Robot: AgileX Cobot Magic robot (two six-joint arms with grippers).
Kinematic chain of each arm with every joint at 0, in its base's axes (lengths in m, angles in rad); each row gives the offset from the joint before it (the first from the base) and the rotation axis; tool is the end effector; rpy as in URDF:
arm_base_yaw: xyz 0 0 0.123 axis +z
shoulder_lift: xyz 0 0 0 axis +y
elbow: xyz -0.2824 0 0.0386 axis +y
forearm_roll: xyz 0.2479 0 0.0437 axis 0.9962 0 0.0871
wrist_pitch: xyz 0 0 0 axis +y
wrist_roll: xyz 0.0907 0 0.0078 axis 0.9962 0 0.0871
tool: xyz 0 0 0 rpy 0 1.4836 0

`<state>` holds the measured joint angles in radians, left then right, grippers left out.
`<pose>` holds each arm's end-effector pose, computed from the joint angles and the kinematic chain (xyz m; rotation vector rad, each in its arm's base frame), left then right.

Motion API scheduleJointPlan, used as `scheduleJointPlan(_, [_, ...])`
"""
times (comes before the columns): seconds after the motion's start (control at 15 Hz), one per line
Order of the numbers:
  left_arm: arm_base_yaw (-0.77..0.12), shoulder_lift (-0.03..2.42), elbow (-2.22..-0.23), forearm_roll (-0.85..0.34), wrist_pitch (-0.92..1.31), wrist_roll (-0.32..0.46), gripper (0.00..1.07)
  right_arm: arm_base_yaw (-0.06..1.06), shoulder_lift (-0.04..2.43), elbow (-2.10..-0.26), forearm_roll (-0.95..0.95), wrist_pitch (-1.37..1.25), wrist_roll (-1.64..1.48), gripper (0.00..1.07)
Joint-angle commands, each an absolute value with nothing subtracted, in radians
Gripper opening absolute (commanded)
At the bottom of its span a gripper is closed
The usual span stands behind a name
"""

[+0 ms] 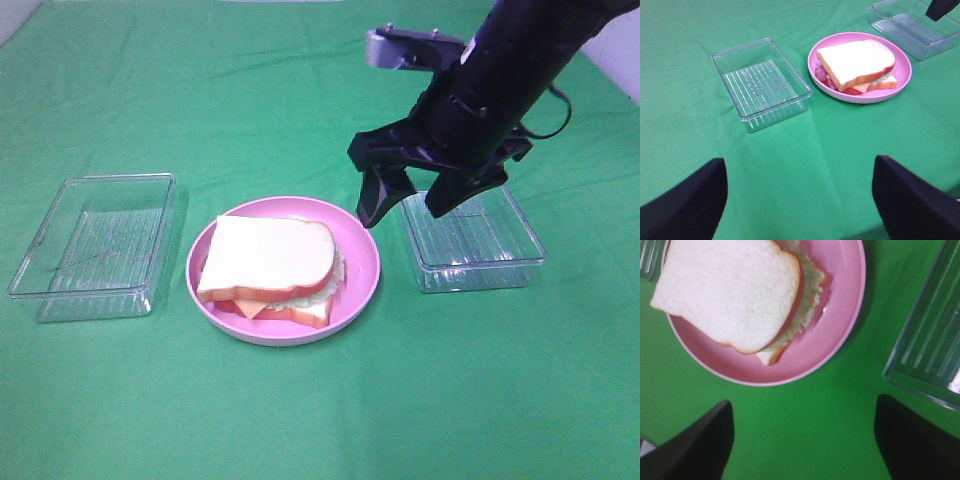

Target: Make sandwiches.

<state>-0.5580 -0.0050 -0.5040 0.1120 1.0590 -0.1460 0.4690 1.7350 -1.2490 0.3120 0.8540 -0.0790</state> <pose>-0.0006 0.0109 0.2788 0.4122 2.0005 -0.3094 0.3058 0.1786 0.2347 -0.5375 2.7963 0.4643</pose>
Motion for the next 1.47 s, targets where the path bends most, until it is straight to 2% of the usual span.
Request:
scheduleJointPlan(0.07, [-0.562, -0.025, -0.503, 0.090, 1.051, -0.120, 0.76, 0.467, 1.599, -1.212, 0.269, 0.911, -0.064, 0.73])
scheduleJointPlan(0.27, [-0.562, -0.025, -0.503, 0.066, 1.049, -0.092, 0.76, 0.467, 1.379, -1.103, 0.254, 0.926, -0.064, 0.73])
scheduleJointPlan(0.93, [-0.562, -0.025, -0.503, 0.066, 1.049, -0.092, 0.76, 0.467, 0.532, -0.571, 0.100, 1.031, -0.083, 0.73])
scheduleJointPlan(1.27, [-0.562, -0.025, -0.503, 0.066, 1.049, -0.092, 0.76, 0.467, 0.190, -0.516, 0.074, 1.075, -0.106, 0.73])
scheduleJointPlan(1.47, [-0.562, -0.025, -0.503, 0.066, 1.049, -0.092, 0.76, 0.467, 0.108, -0.506, 0.075, 1.061, -0.106, 0.73])
